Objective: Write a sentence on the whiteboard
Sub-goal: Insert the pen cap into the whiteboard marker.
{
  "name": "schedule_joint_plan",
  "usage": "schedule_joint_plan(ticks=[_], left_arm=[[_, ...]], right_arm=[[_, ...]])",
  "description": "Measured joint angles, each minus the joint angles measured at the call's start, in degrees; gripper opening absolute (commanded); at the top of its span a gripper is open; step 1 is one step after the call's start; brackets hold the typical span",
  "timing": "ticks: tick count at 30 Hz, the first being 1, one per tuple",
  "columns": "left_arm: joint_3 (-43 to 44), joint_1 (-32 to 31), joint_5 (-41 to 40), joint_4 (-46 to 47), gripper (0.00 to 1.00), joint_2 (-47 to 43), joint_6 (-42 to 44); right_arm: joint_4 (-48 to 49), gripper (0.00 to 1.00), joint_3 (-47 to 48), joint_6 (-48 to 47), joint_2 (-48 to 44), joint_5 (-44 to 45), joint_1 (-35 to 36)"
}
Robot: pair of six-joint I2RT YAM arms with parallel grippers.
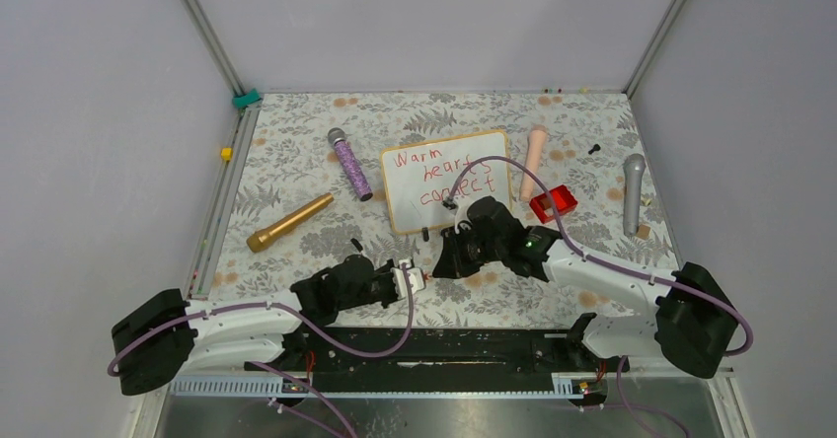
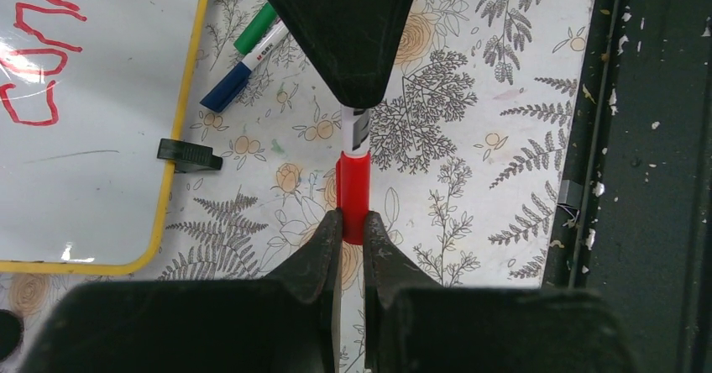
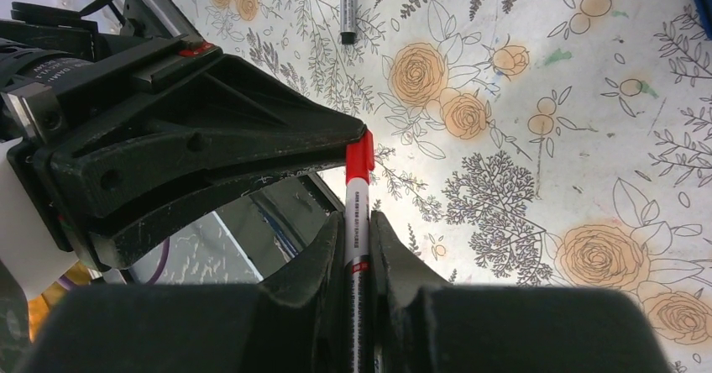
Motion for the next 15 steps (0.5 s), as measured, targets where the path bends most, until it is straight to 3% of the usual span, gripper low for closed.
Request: schedule_joint_plan(ticks=[15], left_arm=[[-1.5, 0.0, 0.4, -0.8, 0.0, -2.6, -3.2]], right_arm=[[-7.2, 0.0, 6.4, 1.1, 3.8, 4.9, 4.0]])
